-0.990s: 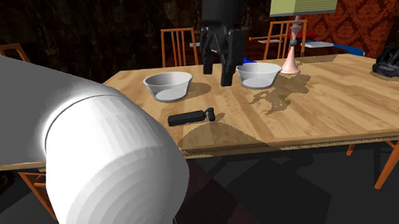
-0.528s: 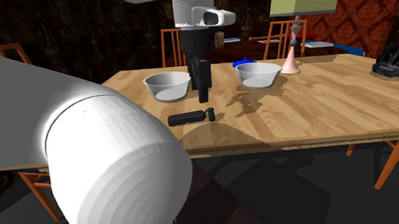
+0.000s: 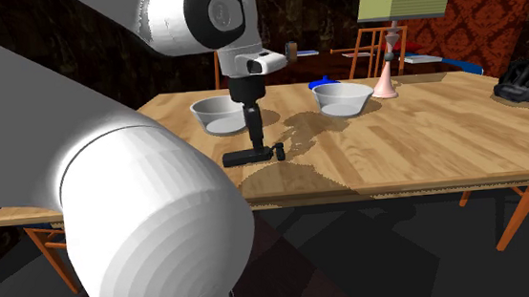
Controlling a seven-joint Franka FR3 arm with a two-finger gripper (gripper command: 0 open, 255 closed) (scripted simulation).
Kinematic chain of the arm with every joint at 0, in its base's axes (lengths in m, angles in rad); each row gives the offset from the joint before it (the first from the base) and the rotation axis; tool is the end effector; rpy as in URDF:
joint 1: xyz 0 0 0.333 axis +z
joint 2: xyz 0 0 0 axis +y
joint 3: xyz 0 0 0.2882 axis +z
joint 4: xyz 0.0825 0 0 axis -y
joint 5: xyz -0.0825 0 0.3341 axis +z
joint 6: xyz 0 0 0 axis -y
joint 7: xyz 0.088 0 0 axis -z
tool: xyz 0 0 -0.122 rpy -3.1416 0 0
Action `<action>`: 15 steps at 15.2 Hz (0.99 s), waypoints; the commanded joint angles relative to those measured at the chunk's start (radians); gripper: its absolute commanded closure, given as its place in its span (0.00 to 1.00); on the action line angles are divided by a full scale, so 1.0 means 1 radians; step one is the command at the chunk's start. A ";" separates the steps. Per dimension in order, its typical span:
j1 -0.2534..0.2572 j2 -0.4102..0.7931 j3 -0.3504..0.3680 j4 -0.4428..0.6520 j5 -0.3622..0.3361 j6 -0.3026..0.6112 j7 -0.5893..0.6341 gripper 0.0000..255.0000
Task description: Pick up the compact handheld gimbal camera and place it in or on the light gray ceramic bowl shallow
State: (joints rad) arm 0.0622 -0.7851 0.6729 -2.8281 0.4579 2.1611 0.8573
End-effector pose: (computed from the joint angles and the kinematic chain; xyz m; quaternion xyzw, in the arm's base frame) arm 0.2314 0.1967 0.3600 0.9641 -0.2618 0.0445 0.0101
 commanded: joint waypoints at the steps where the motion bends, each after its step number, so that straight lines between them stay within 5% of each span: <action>1: -0.004 0.026 0.021 -0.013 0.011 0.042 0.006 0.00; 5: -0.012 0.072 0.050 -0.037 0.025 0.112 0.005 0.00; 13: -0.012 0.072 0.049 -0.037 0.025 0.111 0.005 0.00; 14: -0.012 0.072 0.049 -0.037 0.025 0.111 0.005 1.00; 15: -0.012 0.072 0.049 -0.037 0.025 0.111 0.005 1.00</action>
State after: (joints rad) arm 0.0504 -0.7133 0.7221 -2.8643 0.4832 2.2721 0.8621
